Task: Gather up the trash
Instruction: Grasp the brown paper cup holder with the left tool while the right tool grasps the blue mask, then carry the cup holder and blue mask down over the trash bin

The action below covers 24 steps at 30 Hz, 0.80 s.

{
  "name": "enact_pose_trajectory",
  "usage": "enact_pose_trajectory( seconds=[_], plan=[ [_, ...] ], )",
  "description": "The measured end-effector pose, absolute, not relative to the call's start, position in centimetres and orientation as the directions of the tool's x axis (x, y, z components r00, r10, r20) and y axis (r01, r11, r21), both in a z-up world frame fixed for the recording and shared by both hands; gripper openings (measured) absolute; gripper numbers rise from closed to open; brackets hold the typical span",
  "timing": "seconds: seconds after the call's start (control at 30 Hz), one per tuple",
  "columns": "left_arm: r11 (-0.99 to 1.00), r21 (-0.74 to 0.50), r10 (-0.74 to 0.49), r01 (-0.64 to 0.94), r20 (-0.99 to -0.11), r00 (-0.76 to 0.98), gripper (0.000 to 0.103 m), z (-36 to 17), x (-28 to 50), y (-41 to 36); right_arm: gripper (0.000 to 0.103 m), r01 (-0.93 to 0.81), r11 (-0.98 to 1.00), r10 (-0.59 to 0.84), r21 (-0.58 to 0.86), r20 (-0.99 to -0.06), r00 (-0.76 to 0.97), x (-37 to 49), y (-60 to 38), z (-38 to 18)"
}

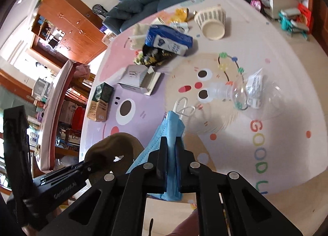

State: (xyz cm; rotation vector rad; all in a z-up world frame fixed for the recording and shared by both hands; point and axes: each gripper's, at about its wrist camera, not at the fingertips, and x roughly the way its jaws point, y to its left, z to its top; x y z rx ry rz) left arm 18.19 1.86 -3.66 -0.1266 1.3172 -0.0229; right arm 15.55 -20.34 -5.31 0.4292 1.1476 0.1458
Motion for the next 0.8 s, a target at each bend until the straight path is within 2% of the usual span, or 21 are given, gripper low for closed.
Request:
enact_pose_trajectory(
  seconds=[0.8],
  plan=[
    [0.997,-0.078,-0.058,-0.026,-0.895,0.441,0.01,4.0,6.6,-1.2,0.006,-0.073,0.933,0.336,0.352,-0.786,0.519,2.7,-22.1,4.1]
  ],
)
